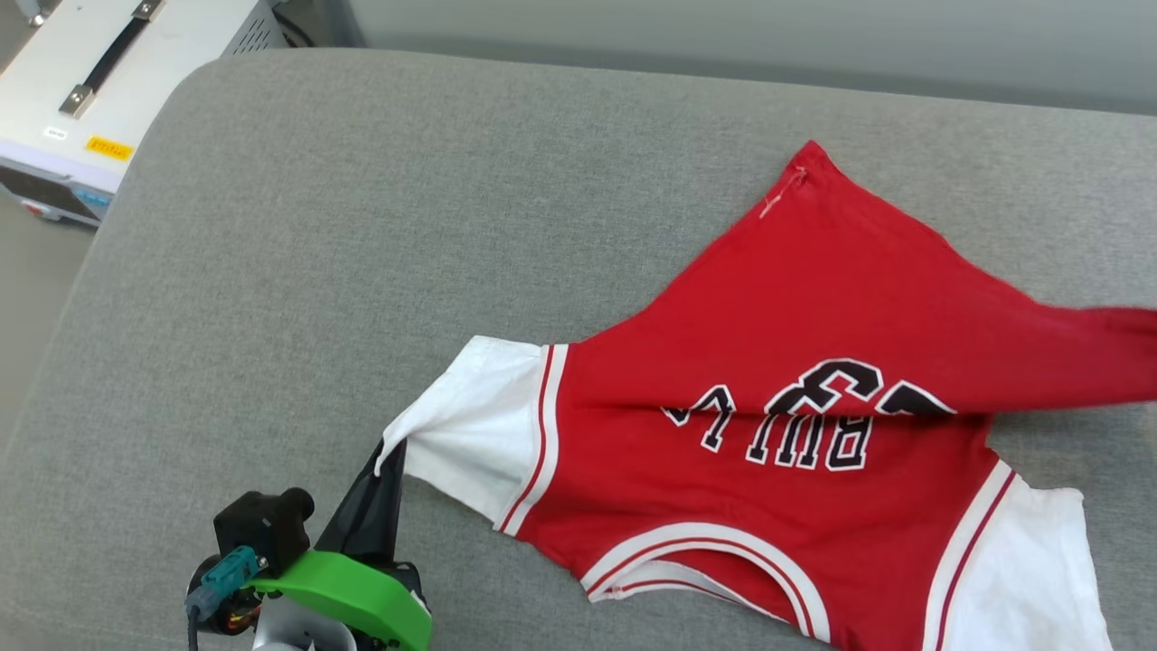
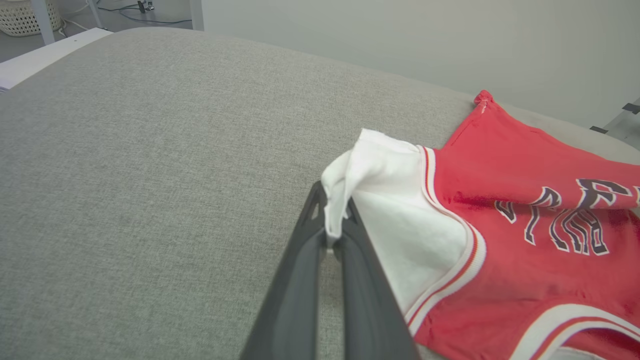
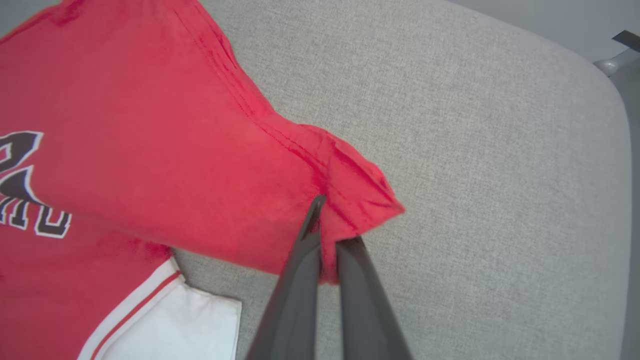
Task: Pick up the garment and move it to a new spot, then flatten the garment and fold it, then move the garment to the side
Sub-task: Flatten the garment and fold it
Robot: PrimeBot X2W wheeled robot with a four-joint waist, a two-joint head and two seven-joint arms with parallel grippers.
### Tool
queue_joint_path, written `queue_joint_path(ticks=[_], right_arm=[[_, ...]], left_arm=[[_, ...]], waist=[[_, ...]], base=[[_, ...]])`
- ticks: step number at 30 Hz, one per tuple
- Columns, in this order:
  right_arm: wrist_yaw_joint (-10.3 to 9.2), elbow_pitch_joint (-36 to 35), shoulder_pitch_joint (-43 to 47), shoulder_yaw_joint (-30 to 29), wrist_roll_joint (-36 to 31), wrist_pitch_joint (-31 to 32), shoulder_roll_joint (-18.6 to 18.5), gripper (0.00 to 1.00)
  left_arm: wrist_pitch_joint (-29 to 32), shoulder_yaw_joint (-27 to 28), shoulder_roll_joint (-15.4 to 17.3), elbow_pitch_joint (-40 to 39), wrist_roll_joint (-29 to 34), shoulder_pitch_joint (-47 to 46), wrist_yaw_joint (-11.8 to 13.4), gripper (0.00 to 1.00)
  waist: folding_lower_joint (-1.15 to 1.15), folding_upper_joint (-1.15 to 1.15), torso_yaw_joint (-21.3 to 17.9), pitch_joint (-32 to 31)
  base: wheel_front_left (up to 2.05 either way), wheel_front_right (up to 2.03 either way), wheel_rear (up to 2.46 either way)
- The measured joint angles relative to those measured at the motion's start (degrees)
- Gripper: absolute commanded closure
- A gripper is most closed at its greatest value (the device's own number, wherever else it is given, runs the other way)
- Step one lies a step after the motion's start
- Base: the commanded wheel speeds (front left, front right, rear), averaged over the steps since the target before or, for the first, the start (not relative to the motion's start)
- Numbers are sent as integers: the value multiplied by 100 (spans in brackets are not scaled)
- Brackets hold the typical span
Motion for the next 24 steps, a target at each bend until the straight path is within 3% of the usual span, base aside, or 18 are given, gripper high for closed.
queue_joint_path(ticks=[6,13,19,23,24], right_arm=[[0,-497,1686,-1111,-126,-108,465,100],[0,-1083,3400,-2197,-446,144,1608,100],[0,-1106,4123,-2474,-587,472,2472,100],[0,-1051,4155,-2464,-775,497,2637,100],[0,-1150,4091,-2538,-784,363,2674,0]], left_arm=[[33,15,91,-38,-7,165,70,100],[78,2,133,-105,-10,229,105,100],[119,-29,153,-118,-10,232,120,100],[119,-35,159,-110,-10,231,121,100],[119,-35,165,-93,-10,231,127,100]], waist=[[0,0,-205,-308],[0,0,-335,-500],[0,0,-307,-494],[0,0,-293,-461],[0,0,-306,-473]], base=[[0,0,0],[0,0,0],[0,0,0],[0,0,0],[0,0,0]])
